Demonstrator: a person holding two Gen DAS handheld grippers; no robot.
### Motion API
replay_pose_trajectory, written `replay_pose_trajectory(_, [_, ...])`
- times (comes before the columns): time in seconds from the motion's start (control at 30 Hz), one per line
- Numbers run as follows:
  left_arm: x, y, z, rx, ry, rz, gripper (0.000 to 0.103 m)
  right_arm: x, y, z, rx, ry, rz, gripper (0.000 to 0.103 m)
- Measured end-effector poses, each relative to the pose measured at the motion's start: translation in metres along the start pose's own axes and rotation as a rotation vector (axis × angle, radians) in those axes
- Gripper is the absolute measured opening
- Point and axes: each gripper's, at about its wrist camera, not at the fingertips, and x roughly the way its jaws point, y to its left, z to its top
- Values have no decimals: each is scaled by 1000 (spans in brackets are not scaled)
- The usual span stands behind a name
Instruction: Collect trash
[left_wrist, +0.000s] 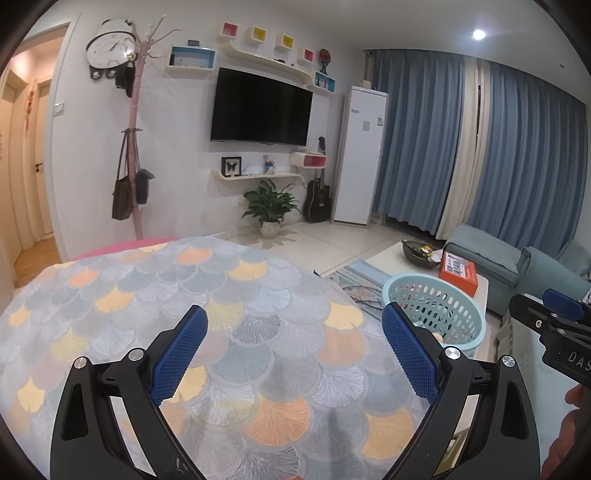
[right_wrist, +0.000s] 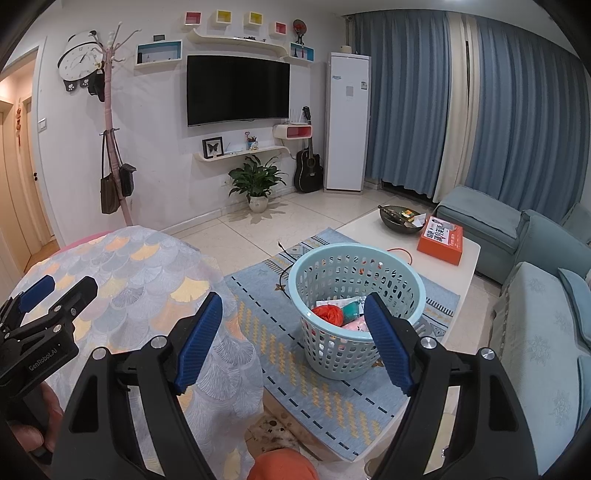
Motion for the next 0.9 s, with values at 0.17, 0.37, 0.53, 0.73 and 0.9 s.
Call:
replay_pose_trajectory(0.17, [0, -1, 2, 2, -4, 1, 93, 0, 0, -1, 3, 4, 2, 75])
replay_pose_trajectory(0.37, [0, -1, 4, -1, -6, 7, 93, 0, 0, -1, 4, 6, 4, 75])
replay_pose_trajectory(0.53, [-2, -4, 2, 1, -6, 6, 93, 0, 0, -1, 5, 6, 4, 75])
replay_pose_trajectory(0.73, [-2, -3, 2, 1, -6, 7, 93, 1, 2, -2, 7, 8, 4, 75])
replay_pose_trajectory(0.9, [-2, -5, 1, 14, -5, -9, 93, 1, 2, -2, 7, 10, 5, 75])
